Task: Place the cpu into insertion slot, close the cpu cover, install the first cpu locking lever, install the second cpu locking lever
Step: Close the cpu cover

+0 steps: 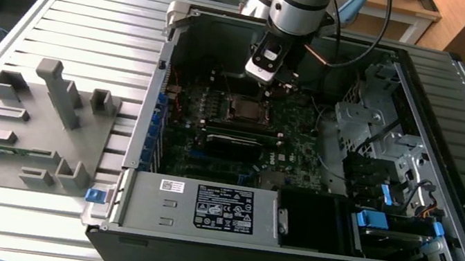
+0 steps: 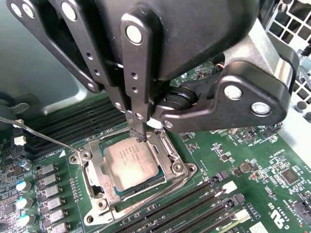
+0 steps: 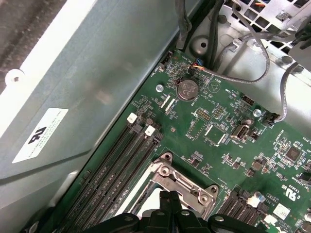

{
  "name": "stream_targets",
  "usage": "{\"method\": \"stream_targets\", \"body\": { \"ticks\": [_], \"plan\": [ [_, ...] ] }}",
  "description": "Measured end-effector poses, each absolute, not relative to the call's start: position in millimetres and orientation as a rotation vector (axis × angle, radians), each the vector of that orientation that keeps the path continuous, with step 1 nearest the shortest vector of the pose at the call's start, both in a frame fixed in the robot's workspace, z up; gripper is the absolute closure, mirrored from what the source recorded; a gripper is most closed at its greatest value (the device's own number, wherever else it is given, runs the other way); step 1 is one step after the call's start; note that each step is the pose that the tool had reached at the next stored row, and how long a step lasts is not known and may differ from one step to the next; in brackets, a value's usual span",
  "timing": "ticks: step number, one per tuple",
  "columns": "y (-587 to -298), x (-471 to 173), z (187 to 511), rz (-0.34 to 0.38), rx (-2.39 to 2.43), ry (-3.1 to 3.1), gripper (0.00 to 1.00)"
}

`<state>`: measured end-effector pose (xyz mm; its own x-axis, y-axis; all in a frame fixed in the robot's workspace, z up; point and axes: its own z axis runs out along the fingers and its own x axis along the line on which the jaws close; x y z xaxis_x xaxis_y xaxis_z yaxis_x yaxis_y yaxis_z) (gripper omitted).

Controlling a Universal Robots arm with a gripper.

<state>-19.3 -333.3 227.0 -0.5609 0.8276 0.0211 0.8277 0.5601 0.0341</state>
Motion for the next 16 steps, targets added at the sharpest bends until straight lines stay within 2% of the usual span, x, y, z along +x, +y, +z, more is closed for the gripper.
{"method": "stream_targets", "body": {
  "ticks": [16],
  "plan": [
    [-333.3, -19.3, 227.0, -0.063, -1.428, -2.794, 0.90]
  ]
}}
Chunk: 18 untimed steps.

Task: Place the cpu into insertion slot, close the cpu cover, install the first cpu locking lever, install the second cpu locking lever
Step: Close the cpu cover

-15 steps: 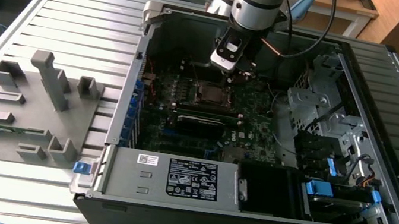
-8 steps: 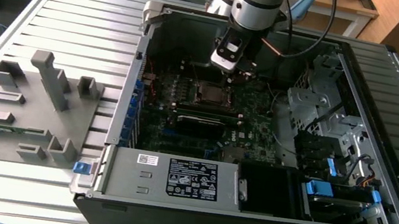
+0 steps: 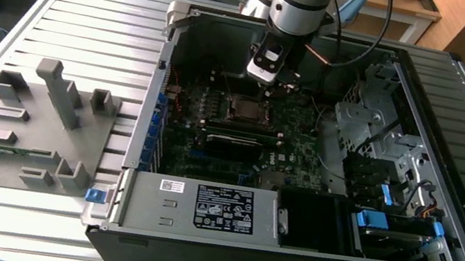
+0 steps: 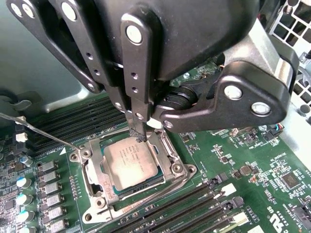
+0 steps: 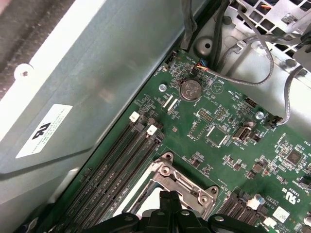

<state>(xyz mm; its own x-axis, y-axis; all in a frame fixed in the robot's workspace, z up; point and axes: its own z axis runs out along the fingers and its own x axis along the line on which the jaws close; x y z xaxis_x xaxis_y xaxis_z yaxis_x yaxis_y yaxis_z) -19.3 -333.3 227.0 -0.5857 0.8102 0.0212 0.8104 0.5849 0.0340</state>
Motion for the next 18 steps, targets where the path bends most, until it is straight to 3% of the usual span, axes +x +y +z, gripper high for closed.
{"method": "stream_targets", "body": {
  "ticks": [18],
  "plan": [
    [-333.3, -19.3, 227.0, -0.063, -1.408, -2.804, 0.90]
  ]
}}
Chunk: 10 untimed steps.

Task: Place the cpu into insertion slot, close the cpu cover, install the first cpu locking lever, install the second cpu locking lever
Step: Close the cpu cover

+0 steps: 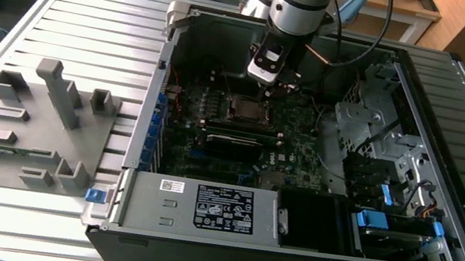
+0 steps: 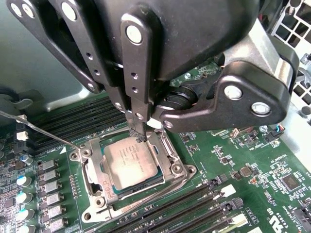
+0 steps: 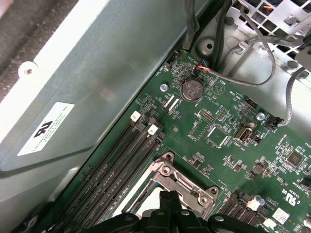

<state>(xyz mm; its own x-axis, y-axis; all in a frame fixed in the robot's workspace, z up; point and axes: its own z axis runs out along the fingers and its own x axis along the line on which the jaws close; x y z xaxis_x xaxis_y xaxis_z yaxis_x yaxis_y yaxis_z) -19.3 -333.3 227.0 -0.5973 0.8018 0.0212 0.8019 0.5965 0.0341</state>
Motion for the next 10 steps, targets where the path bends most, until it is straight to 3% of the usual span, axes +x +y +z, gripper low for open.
{"method": "stream_targets", "body": {
  "ticks": [10],
  "plan": [
    [-333.3, -19.3, 227.0, -0.062, -1.350, -2.831, 0.90]
  ]
}}
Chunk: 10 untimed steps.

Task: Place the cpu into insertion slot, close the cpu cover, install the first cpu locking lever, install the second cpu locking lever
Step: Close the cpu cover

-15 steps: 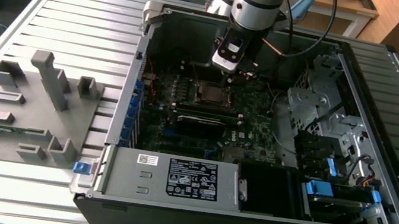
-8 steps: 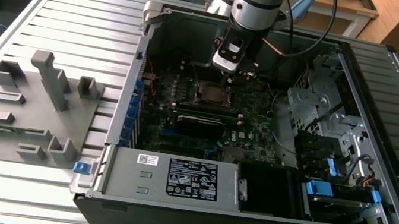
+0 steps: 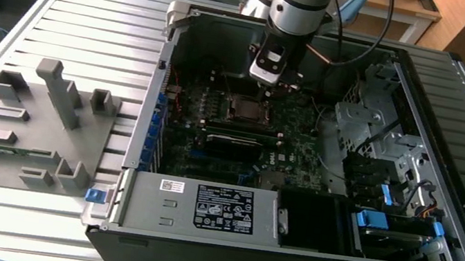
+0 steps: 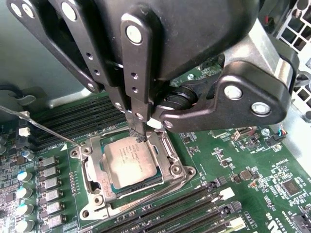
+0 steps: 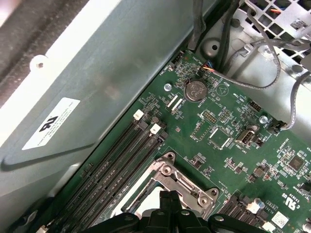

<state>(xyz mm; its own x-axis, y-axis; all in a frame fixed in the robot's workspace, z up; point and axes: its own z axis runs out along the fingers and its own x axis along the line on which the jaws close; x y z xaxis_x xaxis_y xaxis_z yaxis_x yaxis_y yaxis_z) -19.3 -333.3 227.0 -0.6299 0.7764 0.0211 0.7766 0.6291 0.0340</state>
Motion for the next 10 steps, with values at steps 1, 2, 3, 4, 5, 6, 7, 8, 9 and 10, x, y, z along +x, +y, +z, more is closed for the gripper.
{"method": "stream_targets", "body": {
  "ticks": [1, 2, 3, 4, 5, 6, 7, 8, 9, 10],
  "plan": [
    [-333.3, -19.3, 227.0, -0.062, -1.340, -2.836, 0.90],
    [-333.3, -19.3, 227.0, -0.063, -1.330, -2.840, 0.90],
    [-333.3, -19.3, 227.0, -0.062, -1.321, -2.844, 0.90],
    [-333.3, -19.3, 227.0, -0.062, -1.312, -2.848, 0.90],
    [-333.3, -19.3, 227.0, -0.062, -1.303, -2.852, 0.90],
    [-333.3, -19.3, 227.0, -0.062, -1.295, -2.856, 0.90],
    [-333.3, -19.3, 227.0, -0.062, -1.289, -2.858, 0.90],
    [-333.3, -19.3, 227.0, -0.062, -1.289, -2.858, 0.90],
    [-333.3, -19.3, 227.0, -0.062, -1.289, -2.859, 0.90],
    [-333.3, -19.3, 227.0, -0.062, -1.289, -2.859, 0.90]
  ]
}}
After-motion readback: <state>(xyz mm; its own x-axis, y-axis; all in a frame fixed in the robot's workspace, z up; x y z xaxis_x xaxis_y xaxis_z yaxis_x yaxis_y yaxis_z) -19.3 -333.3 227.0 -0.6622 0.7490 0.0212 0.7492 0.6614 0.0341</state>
